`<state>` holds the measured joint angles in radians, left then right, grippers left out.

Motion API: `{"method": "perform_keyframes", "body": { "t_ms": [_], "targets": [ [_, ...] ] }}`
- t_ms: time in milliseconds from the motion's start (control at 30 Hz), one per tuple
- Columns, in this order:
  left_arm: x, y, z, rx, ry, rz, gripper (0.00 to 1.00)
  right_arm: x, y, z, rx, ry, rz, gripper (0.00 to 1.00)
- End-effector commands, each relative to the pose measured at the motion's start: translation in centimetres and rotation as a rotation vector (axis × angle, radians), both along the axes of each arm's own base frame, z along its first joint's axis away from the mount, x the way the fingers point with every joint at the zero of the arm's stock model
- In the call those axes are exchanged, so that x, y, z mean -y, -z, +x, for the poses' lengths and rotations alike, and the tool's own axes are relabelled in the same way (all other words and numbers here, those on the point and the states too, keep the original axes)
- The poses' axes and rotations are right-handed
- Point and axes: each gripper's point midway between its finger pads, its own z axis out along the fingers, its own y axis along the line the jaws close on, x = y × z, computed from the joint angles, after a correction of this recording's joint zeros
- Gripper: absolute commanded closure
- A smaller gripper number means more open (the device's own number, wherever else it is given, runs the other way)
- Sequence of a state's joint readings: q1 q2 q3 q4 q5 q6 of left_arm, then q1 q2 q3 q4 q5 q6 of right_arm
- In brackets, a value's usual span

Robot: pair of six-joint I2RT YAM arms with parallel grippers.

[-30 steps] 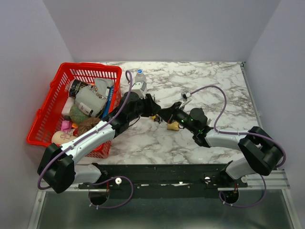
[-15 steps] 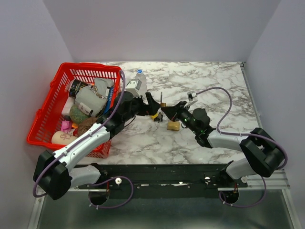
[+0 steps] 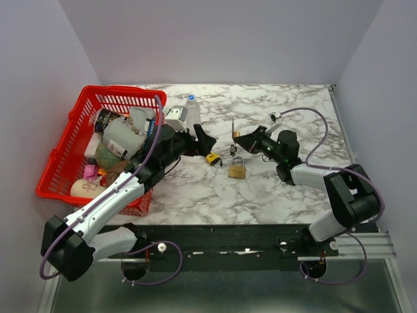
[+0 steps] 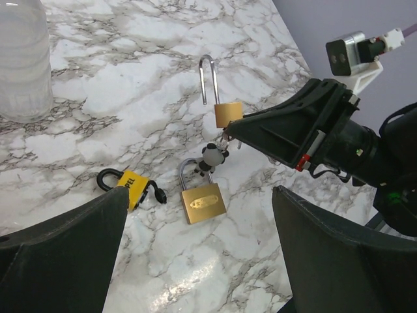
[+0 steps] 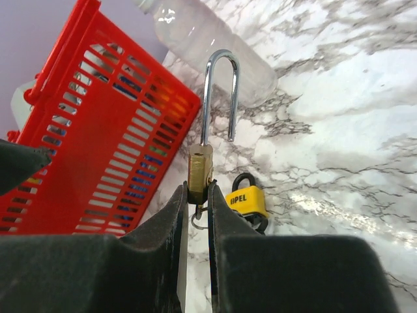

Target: Unlock with the key

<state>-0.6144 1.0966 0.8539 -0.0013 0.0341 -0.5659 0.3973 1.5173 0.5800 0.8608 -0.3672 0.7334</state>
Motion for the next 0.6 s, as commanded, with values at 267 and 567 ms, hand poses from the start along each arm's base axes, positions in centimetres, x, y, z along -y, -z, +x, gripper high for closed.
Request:
{"method": "perform_keyframes", "body": {
  "t_ms": [267,567],
  "targets": [
    [-0.5,-0.1,0.4,0.02,-0.014,0.006,0.01,-2.3,2.6,2.6,-0.135,-0.182,0.098,0.99],
    [-0.4,-0.2,0.4,0.022,-0.01,0.003,0.01,0.0,6.4,6.7,-0.232,-0.078,0.086,0.99]
  ]
}}
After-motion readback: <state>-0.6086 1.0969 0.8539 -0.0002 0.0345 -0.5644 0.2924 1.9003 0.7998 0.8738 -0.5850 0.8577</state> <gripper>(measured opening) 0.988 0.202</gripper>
